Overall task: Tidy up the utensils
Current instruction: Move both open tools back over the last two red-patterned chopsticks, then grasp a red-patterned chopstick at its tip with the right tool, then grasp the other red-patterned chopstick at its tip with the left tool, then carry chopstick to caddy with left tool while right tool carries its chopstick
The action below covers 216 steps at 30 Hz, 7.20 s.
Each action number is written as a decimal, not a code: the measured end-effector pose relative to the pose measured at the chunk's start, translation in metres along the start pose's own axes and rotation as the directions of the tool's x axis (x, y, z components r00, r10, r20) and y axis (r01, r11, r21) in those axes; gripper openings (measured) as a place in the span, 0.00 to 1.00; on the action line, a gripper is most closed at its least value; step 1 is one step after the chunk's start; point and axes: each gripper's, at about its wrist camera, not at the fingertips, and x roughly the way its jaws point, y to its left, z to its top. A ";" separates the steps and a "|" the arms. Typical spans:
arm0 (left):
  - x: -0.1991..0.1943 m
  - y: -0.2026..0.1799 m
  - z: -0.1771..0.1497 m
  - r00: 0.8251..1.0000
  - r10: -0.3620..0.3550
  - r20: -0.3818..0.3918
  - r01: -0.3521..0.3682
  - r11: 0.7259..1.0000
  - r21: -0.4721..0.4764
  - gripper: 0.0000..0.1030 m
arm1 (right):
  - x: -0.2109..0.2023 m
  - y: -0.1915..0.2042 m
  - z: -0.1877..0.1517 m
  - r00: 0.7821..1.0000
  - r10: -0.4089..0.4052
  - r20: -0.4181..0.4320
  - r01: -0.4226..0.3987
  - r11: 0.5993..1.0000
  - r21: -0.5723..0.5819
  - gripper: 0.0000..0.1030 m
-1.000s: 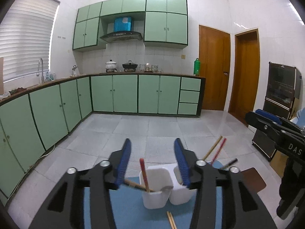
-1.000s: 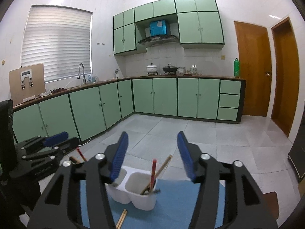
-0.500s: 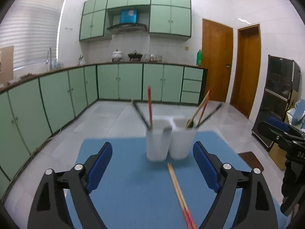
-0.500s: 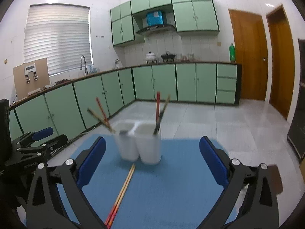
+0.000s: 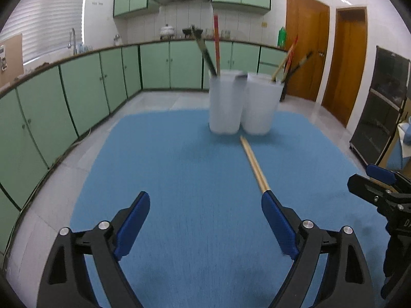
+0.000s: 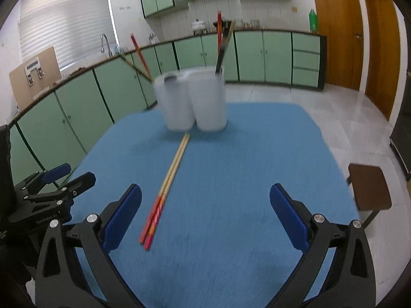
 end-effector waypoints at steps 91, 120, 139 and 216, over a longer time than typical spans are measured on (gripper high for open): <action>0.024 0.017 -0.040 0.984 0.044 -0.171 -0.051 0.998 -0.035 0.84 | 0.037 0.040 -0.035 0.981 -0.027 -0.193 0.009 0.995 -0.096 0.05; 0.046 -0.075 -0.033 0.976 -0.025 -0.217 0.033 0.999 0.033 0.57 | 0.024 -0.036 -0.036 0.983 -0.037 -0.181 0.044 0.998 0.034 0.05; 0.036 -0.052 -0.040 0.976 -0.078 -0.203 0.073 0.997 -0.029 0.29 | 0.025 -0.019 -0.037 0.982 -0.029 -0.189 0.024 0.999 -0.027 0.07; -0.052 -0.036 0.281 0.873 -0.203 0.443 0.196 0.979 0.061 0.05 | -0.059 -0.016 0.305 0.907 0.112 0.405 -0.055 0.987 -0.150 0.05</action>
